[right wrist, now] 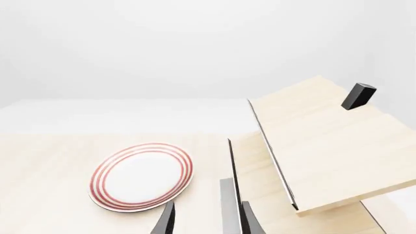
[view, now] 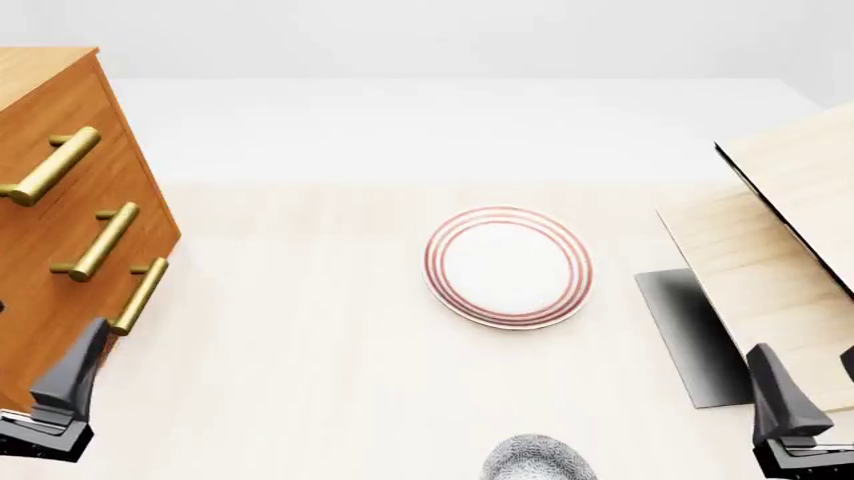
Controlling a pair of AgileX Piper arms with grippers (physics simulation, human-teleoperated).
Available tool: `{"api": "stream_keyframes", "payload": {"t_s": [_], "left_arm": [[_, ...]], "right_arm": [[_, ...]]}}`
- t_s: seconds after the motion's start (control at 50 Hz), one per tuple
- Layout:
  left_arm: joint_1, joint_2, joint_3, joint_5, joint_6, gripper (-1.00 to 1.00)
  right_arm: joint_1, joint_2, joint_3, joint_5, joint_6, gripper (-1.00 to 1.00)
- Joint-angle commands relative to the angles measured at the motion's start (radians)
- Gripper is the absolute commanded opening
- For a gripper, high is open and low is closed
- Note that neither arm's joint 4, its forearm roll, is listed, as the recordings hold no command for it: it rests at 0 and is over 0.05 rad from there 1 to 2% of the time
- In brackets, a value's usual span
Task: Open the top drawer of the cabinet and put the bowl in it.
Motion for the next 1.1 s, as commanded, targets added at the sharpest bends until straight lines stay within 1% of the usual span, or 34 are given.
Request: {"api": "stream_keyframes", "payload": {"t_s": [0.02,0.08,0.12,0.18,0.24,0.34,0.42,0.5,0.52,0.54,0.66,0.7,0.74,0.8,0.88,0.96,1.06,1.08,1.1], "left_arm": [[0.002,0.059,-0.099,0.050,0.110,1.00],[0.009,0.058,-0.114,0.059,0.146,1.00],[0.010,0.049,-0.131,0.077,0.156,1.00],[0.022,0.045,-0.119,0.076,0.232,1.00],[0.023,0.047,-0.117,0.071,0.258,1.00],[0.057,0.034,-0.112,0.067,0.341,1.00],[0.050,0.045,-0.140,0.062,0.367,1.00],[0.059,0.050,-0.165,0.050,0.425,1.00],[0.059,0.050,-0.165,0.050,0.425,1.00],[0.056,0.068,-0.165,0.033,0.458,1.00],[0.037,0.120,-0.173,-0.028,0.513,1.00],[0.030,0.150,-0.163,-0.069,0.552,1.00],[0.018,0.178,-0.169,-0.086,0.566,1.00],[0.006,0.206,-0.166,-0.122,0.605,1.00],[-0.006,0.235,-0.190,-0.132,0.615,1.00],[-0.014,0.268,-0.186,-0.165,0.648,1.00],[-0.016,0.304,-0.172,-0.212,0.706,1.00],[-0.019,0.323,-0.161,-0.239,0.737,1.00],[-0.019,0.324,-0.160,-0.240,0.737,1.00]], "right_arm": [[0.000,0.001,0.000,-0.001,0.000,1.00],[0.000,0.001,0.000,0.000,0.000,1.00],[0.000,0.000,0.000,0.001,0.000,1.00],[0.001,-0.001,0.000,0.003,0.000,1.00],[0.000,-0.001,-0.001,0.004,0.001,1.00],[0.001,-0.002,-0.001,0.005,0.001,1.00],[0.001,-0.001,-0.001,0.004,0.001,1.00],[0.001,0.000,-0.001,0.004,0.001,1.00],[0.000,0.000,-0.001,0.004,0.001,1.00],[0.001,0.000,-0.001,0.003,0.001,1.00],[0.001,0.002,0.000,0.003,0.002,1.00],[0.001,0.002,0.000,0.002,0.001,1.00],[0.001,0.003,0.000,0.002,0.002,1.00],[0.001,0.004,0.000,0.001,0.002,1.00],[0.001,0.004,-0.001,0.002,0.002,1.00],[0.001,0.003,-0.001,0.004,0.002,1.00],[0.001,0.003,-0.001,0.004,0.002,1.00],[0.001,0.003,-0.001,0.004,0.002,1.00],[0.001,0.003,-0.001,0.004,0.002,1.00]]}}
